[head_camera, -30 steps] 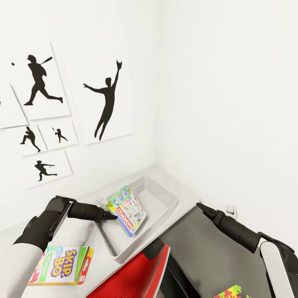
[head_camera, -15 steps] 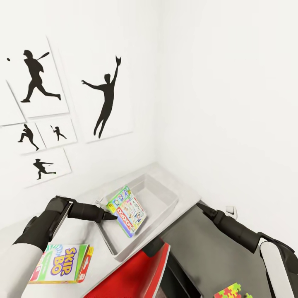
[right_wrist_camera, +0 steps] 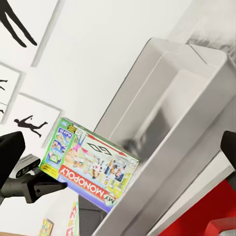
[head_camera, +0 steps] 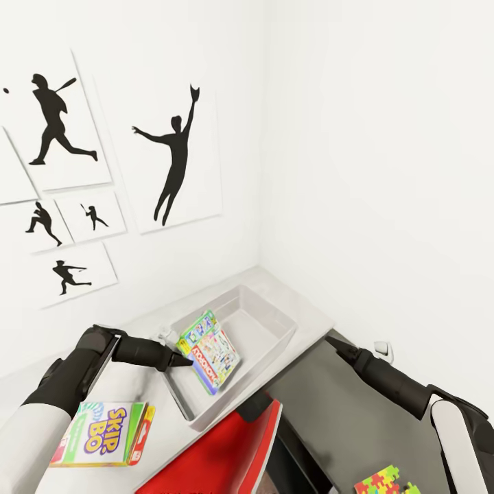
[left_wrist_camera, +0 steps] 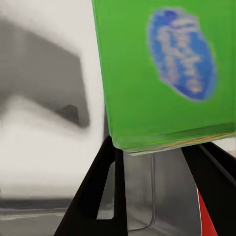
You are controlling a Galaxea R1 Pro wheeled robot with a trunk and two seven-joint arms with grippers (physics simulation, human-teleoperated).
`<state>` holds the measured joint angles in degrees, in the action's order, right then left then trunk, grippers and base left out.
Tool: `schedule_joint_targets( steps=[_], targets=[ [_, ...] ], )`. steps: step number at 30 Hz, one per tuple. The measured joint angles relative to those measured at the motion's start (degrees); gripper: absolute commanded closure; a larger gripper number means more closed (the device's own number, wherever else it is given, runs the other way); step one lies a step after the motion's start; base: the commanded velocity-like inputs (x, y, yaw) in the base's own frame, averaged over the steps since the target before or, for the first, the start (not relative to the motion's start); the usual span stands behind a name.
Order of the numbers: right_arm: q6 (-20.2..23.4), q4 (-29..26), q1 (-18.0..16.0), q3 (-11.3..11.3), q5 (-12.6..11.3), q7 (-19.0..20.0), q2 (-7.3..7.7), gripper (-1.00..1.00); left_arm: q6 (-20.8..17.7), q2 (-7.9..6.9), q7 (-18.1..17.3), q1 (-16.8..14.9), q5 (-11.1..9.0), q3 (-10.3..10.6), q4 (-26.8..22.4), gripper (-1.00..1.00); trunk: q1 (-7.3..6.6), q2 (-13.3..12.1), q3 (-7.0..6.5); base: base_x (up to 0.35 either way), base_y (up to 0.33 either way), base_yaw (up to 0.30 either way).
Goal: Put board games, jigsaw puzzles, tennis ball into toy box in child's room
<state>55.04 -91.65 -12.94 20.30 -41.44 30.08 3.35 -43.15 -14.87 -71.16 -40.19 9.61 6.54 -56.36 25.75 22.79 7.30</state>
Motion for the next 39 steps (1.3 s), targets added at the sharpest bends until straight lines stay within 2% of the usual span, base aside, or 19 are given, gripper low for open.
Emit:
schedule_joint_targets(
  steps=[3,10,20,29,39],
  targets=[
    [0.01,0.0,0.0,0.0,0.0,0.01,0.0,-1.0,0.69,0.03,0.05,0.0,0.85,0.0,0.0,1.0,0.0,0.0,0.21,0.0,0.0,0.0],
    [-0.01,0.0,0.0,0.0,0.0,0.01,0.0,-1.0,0.92,0.04,0.1,0.0,1.38,-0.21,0.0,1.0,0.0,0.0,0.7,0.0,0.0,0.0],
    [0.01,0.0,0.0,0.0,0.0,0.03,0.0,-1.0,1.1,-0.02,-0.11,0.0,1.39,-0.38,0.0,1.0,0.0,0.0,1.4,0.0,0.0,0.0],
    [0.0,0.0,0.0,0.0,0.0,0.05,0.0,-1.0,2.53,-1.22,-0.6,-0.01,0.99,-0.9,0.03,1.0,0.0,0.0,2.03,0.0,0.0,0.0],
    [0.01,0.0,0.01,0.0,0.0,0.04,0.0,-1.0,2.63,-1.37,-0.57,-0.07,0.82,-1.06,0.09,1.0,0.0,0.01,2.73,0.0,0.0,0.0]
  ],
)
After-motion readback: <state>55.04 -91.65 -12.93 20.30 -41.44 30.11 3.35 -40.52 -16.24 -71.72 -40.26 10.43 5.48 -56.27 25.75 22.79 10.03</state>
